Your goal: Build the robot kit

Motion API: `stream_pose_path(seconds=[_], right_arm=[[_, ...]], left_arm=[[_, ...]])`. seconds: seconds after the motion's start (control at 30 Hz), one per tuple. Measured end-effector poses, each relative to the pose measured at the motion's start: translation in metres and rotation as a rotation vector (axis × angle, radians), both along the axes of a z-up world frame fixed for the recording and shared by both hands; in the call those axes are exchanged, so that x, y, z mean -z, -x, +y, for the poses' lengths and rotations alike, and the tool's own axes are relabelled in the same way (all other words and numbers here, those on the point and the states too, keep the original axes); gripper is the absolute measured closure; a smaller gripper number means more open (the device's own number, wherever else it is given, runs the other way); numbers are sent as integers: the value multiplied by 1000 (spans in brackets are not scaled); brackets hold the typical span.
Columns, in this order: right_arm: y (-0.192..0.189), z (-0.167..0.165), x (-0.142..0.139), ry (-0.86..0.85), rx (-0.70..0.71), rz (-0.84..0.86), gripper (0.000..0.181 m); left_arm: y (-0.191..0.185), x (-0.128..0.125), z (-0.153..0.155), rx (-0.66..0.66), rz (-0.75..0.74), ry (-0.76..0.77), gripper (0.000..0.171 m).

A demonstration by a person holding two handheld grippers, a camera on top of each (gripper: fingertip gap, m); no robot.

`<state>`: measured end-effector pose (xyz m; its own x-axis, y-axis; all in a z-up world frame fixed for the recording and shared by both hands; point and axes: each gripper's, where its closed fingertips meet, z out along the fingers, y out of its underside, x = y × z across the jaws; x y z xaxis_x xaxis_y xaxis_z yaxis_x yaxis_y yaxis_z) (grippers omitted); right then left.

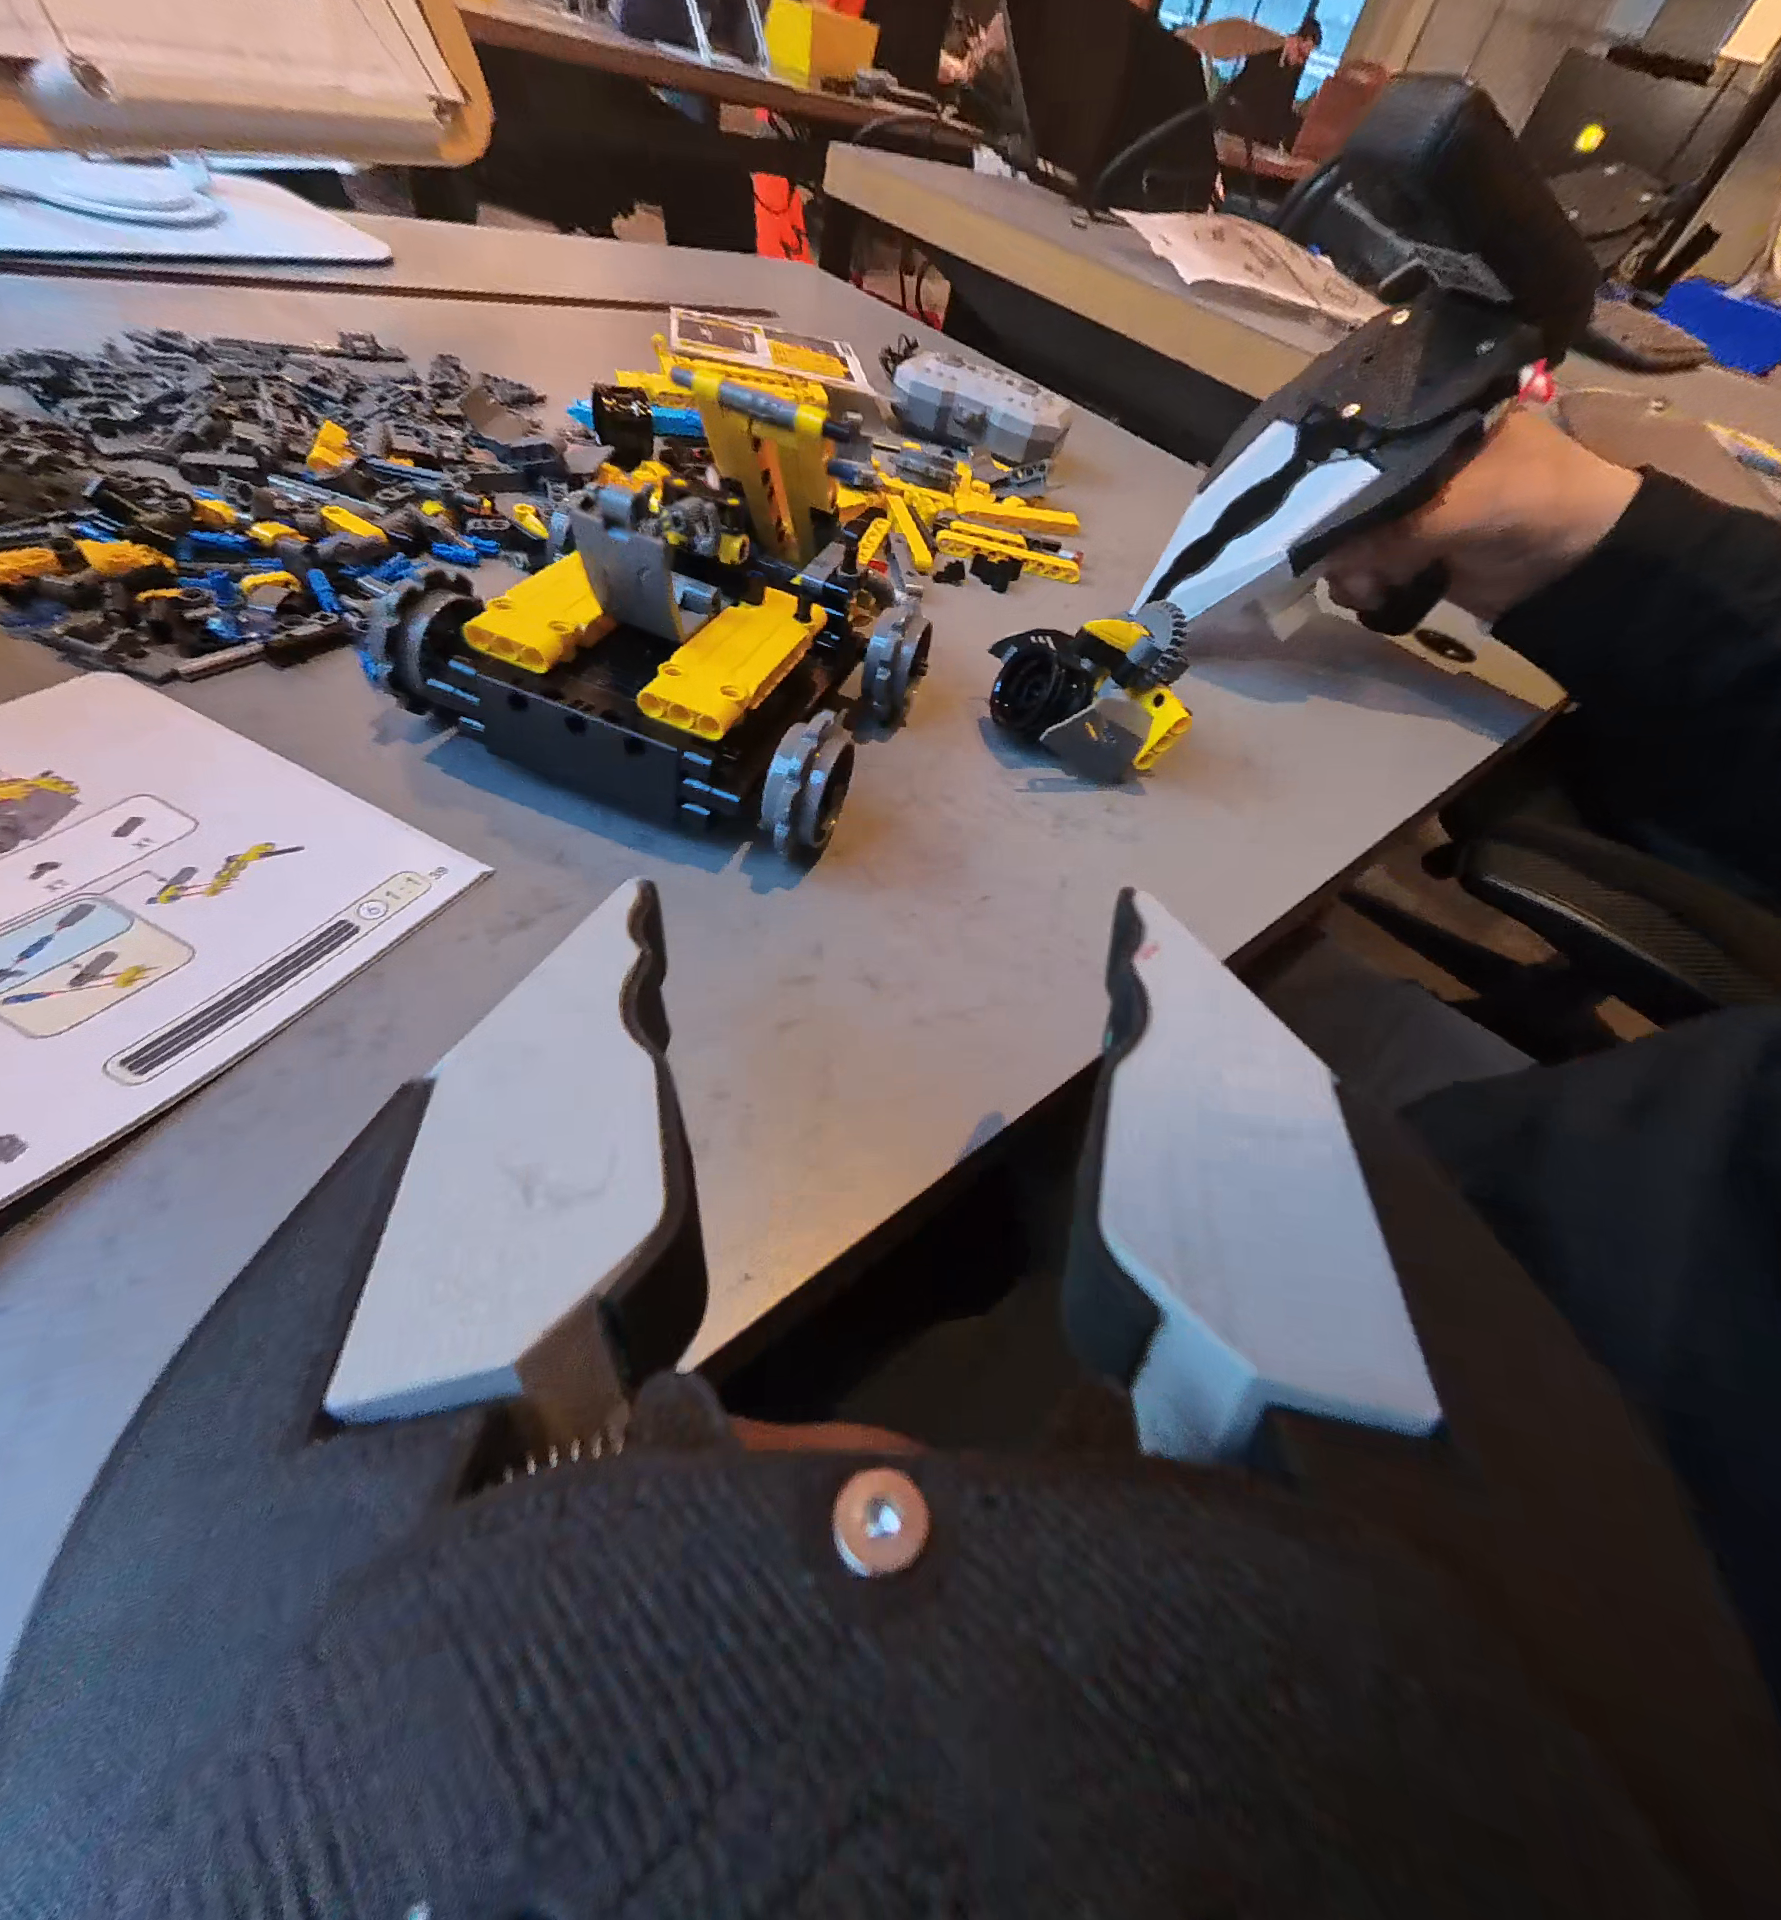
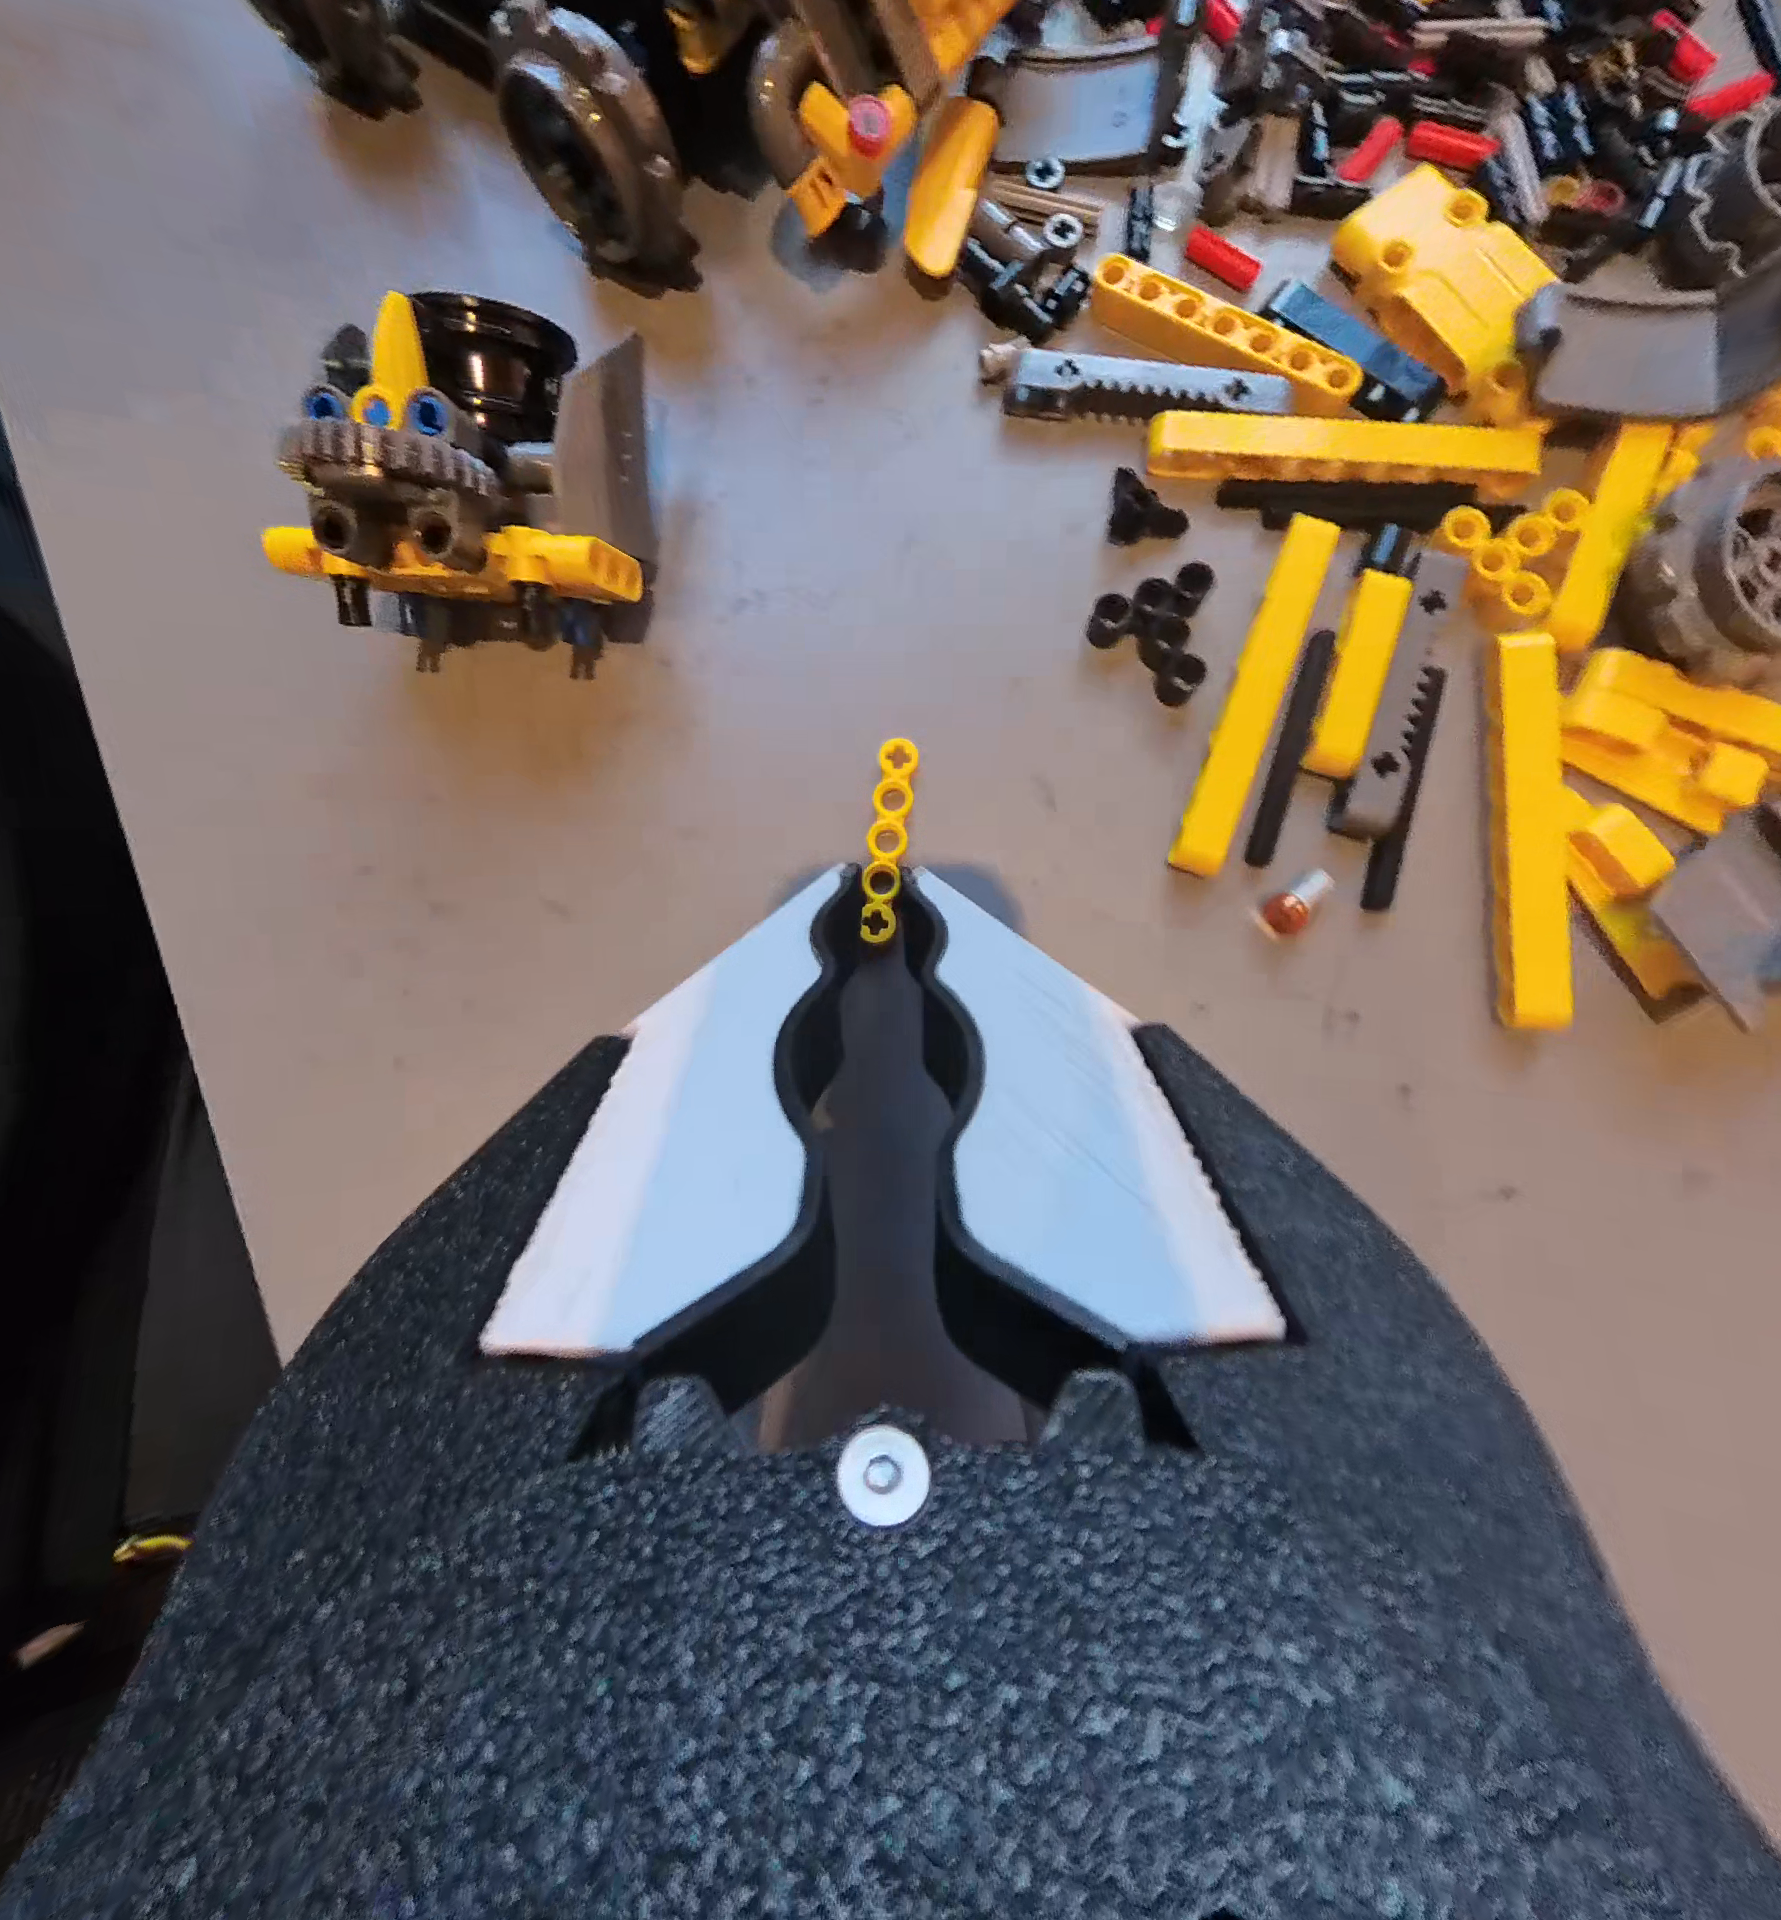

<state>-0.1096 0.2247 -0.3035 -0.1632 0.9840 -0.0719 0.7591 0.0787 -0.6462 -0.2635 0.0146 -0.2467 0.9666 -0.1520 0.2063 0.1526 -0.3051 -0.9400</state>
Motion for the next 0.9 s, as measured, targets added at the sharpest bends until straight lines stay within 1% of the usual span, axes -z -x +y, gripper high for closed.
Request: stream_pose_path(seconds=[0.07, 0.1, 0.2, 0.27, 0.37, 0.47, 0.53, 0.67, 0.8, 0.9], right_arm=[[0, -2, -2, 13, -2, 2, 173], [2, -4, -4, 16, -7, 13, 169], [14, -8, -21, 13, -14, 78, 162], [26, -9, -36, 14, -18, 143, 162], [48, -8, -58, 2, -23, 246, 162], [73, 0, -76, -26, -5, 370, 161], [89, 2, -85, -4, 7, 446, 160], [112, 10, -96, 44, 22, 529, 158], [127, 19, -99, 68, -1, 554, 156], [139, 28, -95, 32, -29, 546, 150]], left_arm=[[1, 1, -2, 6, -26, -7, 88], [1, 2, -3, 12, -39, -7, 88], [2, 1, -5, 12, -58, -13, 87], [3, 0, -6, 10, -46, -25, 87], [4, 9, -6, 13, -8, 10, 88], [6, 12, -6, 16, -13, 19, 88], [7, 12, -7, 16, -20, 15, 89], [11, 14, -6, 8, -22, 19, 90], [15, 13, -6, -5, -37, 13, 91], [18, 3, -3, -21, -86, 0, 89]])
